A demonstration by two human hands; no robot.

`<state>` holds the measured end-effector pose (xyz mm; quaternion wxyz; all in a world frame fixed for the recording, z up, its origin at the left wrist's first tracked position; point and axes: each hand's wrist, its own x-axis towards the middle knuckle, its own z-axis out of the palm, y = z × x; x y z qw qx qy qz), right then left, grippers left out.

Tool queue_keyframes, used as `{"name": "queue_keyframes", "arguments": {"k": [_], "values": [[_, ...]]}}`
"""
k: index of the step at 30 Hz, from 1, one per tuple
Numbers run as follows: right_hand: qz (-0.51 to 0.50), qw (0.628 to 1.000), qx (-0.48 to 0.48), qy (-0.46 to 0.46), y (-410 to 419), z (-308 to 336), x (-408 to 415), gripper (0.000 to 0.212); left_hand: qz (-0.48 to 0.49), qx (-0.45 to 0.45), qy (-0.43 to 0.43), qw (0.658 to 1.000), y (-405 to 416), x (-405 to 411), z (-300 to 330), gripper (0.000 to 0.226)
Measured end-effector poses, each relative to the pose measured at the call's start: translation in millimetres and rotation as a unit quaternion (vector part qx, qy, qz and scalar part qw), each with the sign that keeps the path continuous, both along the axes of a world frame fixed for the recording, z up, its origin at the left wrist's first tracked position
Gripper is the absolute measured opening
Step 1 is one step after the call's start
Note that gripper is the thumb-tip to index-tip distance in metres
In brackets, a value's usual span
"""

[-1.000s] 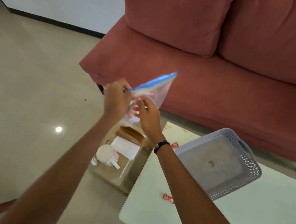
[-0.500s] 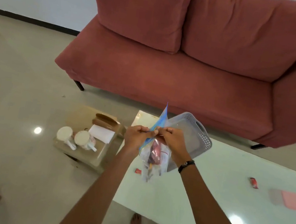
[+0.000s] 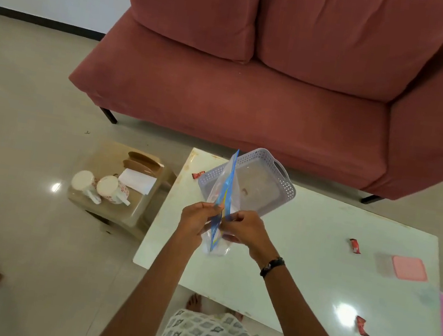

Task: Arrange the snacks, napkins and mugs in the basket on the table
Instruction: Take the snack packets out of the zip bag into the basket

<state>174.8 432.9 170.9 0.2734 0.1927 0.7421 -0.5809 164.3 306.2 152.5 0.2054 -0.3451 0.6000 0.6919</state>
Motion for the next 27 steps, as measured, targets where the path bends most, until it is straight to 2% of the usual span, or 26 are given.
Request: {"name": "queue_keyframes", "arguments": {"k": [4, 7, 10, 13, 17, 22, 27], "values": [[0.025, 0.993, 0.093, 0.072, 2.8, -4.8, 9.2, 0.028, -0.055, -0.172, 0.066, 0.981, 16.4, 18.8, -4.9, 0.014], [0.024, 0.991, 0.102, 0.087, 5.1, -5.9, 16.8, 0.011, -0.153, -0.286, 0.096, 0.941, 24.5, 36.4, -7.6, 0.018], [0.035, 0.987, 0.125, 0.097, 8.1, -4.4, 23.8, 0.012, -0.222, -0.334, 0.146, 0.904, 27.8, 48.1, -11.2, 0.029], [0.033, 0.978, 0.182, 0.096, 12.7, 0.9, 31.2, 0.012, -0.218, -0.386, 0.182, 0.877, 27.8, 53.6, -9.2, 0.037], [-0.007, 0.961, 0.261, 0.087, 29.7, 0.3, 36.9, 0.014, -0.187, -0.377, 0.181, 0.889, 15.2, 56.2, -5.0, 0.043], [0.092, 0.938, 0.33, 0.063, 31.6, -1.4, 30.6, 0.019, -0.242, -0.32, 0.161, 0.902, 9.8, 62.2, -1.6, 0.034], [0.173, 0.915, 0.321, 0.17, 6.5, 4.2, 17.1, 0.02, -0.269, -0.288, 0.175, 0.902, 2.4, 62.6, 6.0, 0.032]]}}
